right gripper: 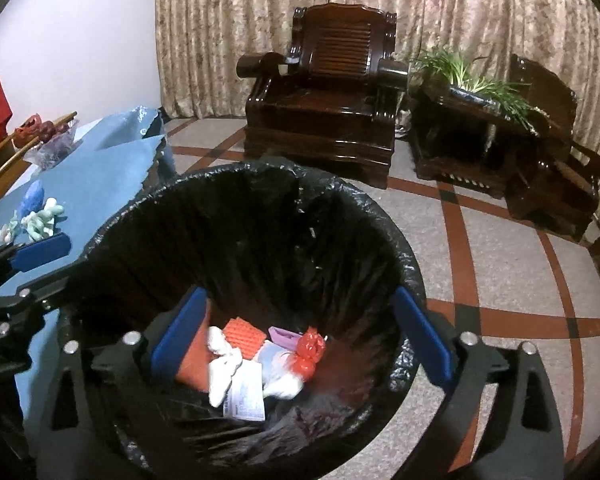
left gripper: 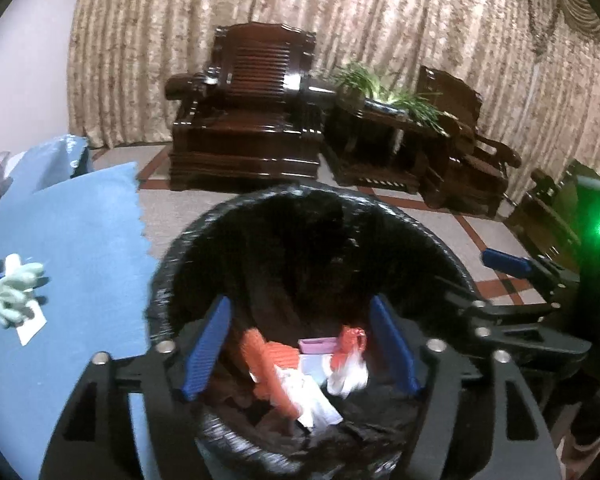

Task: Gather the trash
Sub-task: 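Open both grippers to drop foam net and tissue into the bin, then move both grippers back to the gloves on the table, then grasp mint-green glove with left gripper while right gripper grasps the other glove, then carry both green gloves over the bin, then open both grippers to drop the gloves into the bin, then move both grippers back toward the blue bag and white tube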

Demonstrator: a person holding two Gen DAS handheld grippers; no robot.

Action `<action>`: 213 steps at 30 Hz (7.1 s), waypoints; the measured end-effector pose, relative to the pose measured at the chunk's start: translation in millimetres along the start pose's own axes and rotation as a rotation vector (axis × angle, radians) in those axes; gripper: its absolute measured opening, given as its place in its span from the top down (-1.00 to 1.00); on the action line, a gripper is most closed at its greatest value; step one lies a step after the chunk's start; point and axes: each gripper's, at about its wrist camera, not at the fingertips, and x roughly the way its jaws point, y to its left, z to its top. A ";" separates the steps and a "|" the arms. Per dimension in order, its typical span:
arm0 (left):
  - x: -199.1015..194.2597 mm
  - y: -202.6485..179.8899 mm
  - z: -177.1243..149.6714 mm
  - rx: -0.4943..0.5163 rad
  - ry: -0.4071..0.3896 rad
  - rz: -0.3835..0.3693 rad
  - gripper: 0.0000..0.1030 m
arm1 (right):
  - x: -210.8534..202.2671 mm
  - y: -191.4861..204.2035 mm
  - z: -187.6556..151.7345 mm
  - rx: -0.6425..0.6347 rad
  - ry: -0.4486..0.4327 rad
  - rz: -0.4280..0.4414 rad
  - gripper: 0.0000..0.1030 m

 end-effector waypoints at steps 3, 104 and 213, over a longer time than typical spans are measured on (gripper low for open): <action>-13.4 13.6 -4.1 -0.022 -0.018 0.031 -0.71 | -6.2 4.1 1.9 0.022 -0.004 0.027 -0.87; -185.4 271.0 -44.2 -0.350 -0.136 0.599 0.46 | 0.7 325.1 78.0 -0.285 -0.068 0.584 0.79; -157.1 165.1 -20.6 -0.207 -0.188 0.484 -0.88 | -40.2 140.1 61.4 -0.122 -0.162 0.269 -0.90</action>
